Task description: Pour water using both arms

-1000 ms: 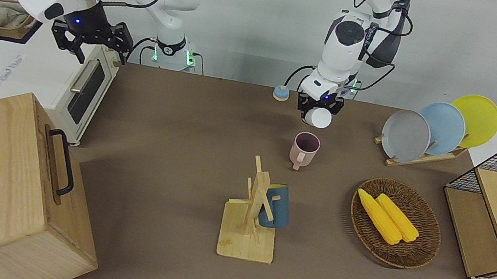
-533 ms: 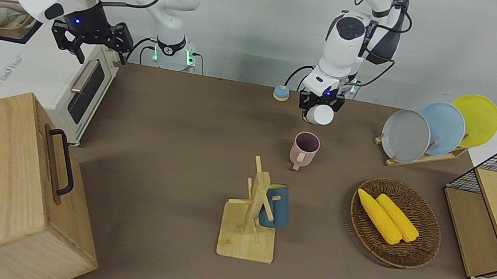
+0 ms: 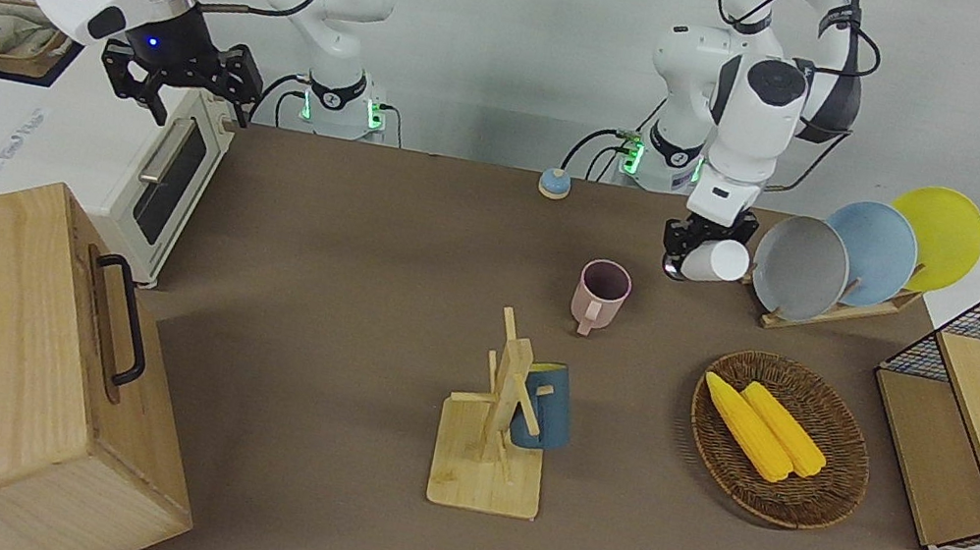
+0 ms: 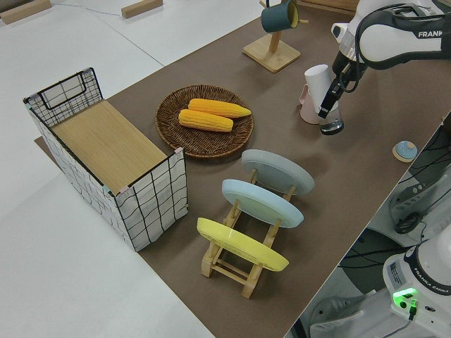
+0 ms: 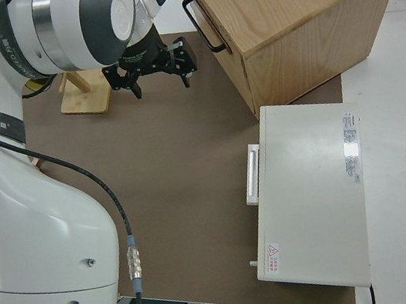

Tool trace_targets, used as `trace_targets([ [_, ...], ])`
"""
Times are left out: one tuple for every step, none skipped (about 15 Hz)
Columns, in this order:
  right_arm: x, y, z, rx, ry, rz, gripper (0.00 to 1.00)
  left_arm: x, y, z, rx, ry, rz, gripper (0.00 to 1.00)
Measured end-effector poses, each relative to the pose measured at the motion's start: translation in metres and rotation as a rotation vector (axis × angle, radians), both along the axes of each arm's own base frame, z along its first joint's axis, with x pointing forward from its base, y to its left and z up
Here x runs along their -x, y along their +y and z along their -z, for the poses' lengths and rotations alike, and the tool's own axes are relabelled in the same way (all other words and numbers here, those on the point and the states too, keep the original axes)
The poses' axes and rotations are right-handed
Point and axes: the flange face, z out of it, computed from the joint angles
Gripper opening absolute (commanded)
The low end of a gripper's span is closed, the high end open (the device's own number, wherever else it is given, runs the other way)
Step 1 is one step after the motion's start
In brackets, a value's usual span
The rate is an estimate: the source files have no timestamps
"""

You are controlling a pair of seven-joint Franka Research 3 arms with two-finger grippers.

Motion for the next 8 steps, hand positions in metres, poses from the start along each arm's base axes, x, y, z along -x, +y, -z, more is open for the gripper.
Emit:
trace_targets([
  [0.000, 0.000, 0.000, 0.000, 0.000, 0.000, 0.990, -0.012, 0.017, -0.005, -0.008, -0.025, -0.026, 0.00],
  [0.000, 0.000, 0.000, 0.000, 0.000, 0.000, 0.990, -0.024, 0.033, -0.012, -0.015, -0.050, -0.050, 0.00],
  [0.000, 0.000, 0.000, 0.000, 0.000, 0.000, 0.990, -0.038, 0.050, -0.022, -0.020, -0.078, -0.075, 0.00],
  [0.000, 0.000, 0.000, 0.000, 0.000, 0.000, 0.987, -0.052, 0.066, -0.034, -0.024, -0.109, -0.099, 0.00],
  [0.000, 0.000, 0.000, 0.000, 0.000, 0.000, 0.990, -0.065, 0.082, -0.049, -0.027, -0.143, -0.121, 0.00],
  [0.000, 0.000, 0.000, 0.000, 0.000, 0.000, 0.987, -0.079, 0.097, -0.066, -0.029, -0.182, -0.141, 0.00],
  [0.000, 0.000, 0.000, 0.000, 0.000, 0.000, 0.990, -0.089, 0.109, -0.082, -0.029, -0.221, -0.157, 0.00],
  [0.000, 0.000, 0.000, 0.000, 0.000, 0.000, 0.990, -0.099, 0.122, -0.102, -0.029, -0.277, -0.171, 0.00],
])
